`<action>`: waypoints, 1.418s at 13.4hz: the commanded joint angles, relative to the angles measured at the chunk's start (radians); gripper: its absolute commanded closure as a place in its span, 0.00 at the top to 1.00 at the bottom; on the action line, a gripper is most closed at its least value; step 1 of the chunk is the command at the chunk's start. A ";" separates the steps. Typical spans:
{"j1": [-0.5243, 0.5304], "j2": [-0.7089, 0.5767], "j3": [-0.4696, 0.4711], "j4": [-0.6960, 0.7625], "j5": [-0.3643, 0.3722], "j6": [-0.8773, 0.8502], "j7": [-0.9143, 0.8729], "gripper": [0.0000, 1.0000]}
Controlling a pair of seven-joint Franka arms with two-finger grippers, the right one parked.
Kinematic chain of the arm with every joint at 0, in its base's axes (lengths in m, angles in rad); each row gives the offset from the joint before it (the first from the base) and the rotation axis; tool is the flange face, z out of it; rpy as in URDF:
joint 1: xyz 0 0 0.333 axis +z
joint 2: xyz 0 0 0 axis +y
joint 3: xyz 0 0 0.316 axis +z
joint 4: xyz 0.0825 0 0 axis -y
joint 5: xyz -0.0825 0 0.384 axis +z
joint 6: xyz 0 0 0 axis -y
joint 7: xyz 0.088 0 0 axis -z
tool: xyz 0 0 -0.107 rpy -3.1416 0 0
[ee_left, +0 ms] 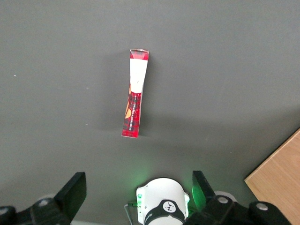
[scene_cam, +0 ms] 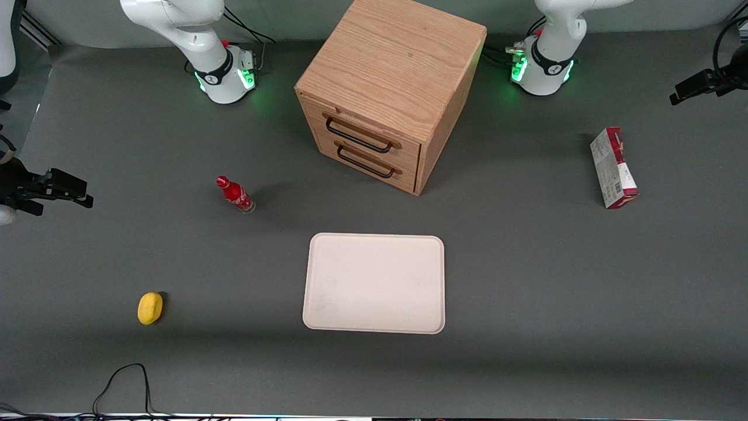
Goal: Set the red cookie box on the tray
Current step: 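Lower the open left gripper around the cookie box's top end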
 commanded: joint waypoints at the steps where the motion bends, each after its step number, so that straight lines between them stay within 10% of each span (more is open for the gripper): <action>1: 0.002 -0.063 -0.008 -0.096 0.019 0.057 0.009 1.00; 8: 0.060 -0.037 -0.007 -0.404 0.039 0.464 0.069 1.00; 19: 0.114 0.391 -0.007 -0.503 0.048 0.999 0.124 1.00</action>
